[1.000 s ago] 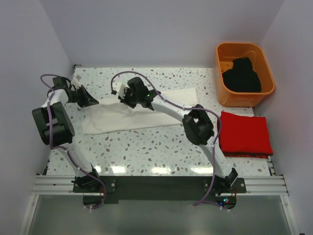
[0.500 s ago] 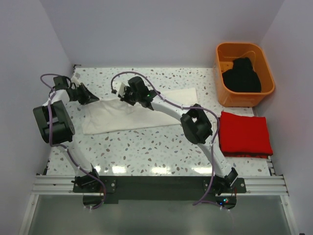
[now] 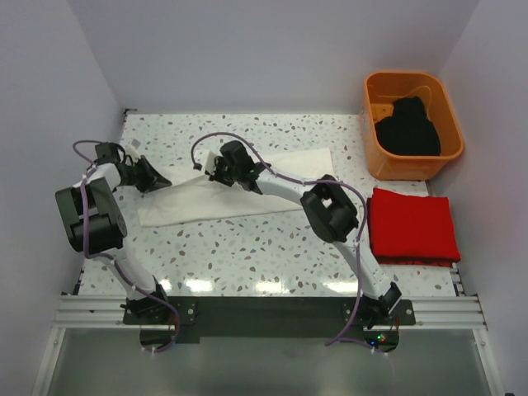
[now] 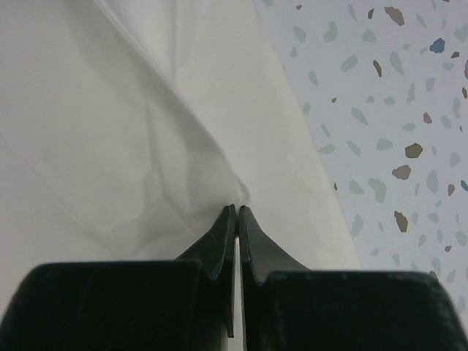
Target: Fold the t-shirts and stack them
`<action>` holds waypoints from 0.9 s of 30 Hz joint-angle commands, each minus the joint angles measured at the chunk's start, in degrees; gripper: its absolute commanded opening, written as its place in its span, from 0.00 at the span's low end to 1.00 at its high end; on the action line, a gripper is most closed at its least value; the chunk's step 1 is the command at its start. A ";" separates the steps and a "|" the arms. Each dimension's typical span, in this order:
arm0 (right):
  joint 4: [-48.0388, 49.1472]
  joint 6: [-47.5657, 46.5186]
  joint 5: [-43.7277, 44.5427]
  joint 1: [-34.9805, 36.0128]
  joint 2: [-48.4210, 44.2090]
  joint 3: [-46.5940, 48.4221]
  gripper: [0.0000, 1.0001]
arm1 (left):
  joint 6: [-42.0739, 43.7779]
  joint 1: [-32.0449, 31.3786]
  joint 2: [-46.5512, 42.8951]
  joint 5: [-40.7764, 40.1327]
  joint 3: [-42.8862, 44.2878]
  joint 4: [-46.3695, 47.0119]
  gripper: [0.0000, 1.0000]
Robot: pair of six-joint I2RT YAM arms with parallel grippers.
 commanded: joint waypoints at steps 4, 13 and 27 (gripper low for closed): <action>8.78 -2.66 2.02 -0.47 -4.48 -2.52 0.00 | 0.75 -0.53 -3.60 -1.61 -3.98 0.65 0.00; 11.33 -2.23 5.98 -0.47 -2.64 -1.48 0.00 | -1.44 -1.14 -4.66 -3.29 -8.20 5.04 0.00; 12.48 -1.35 7.57 -0.21 -4.40 -2.35 0.00 | -3.73 -1.68 -3.34 -0.82 -1.61 8.83 0.00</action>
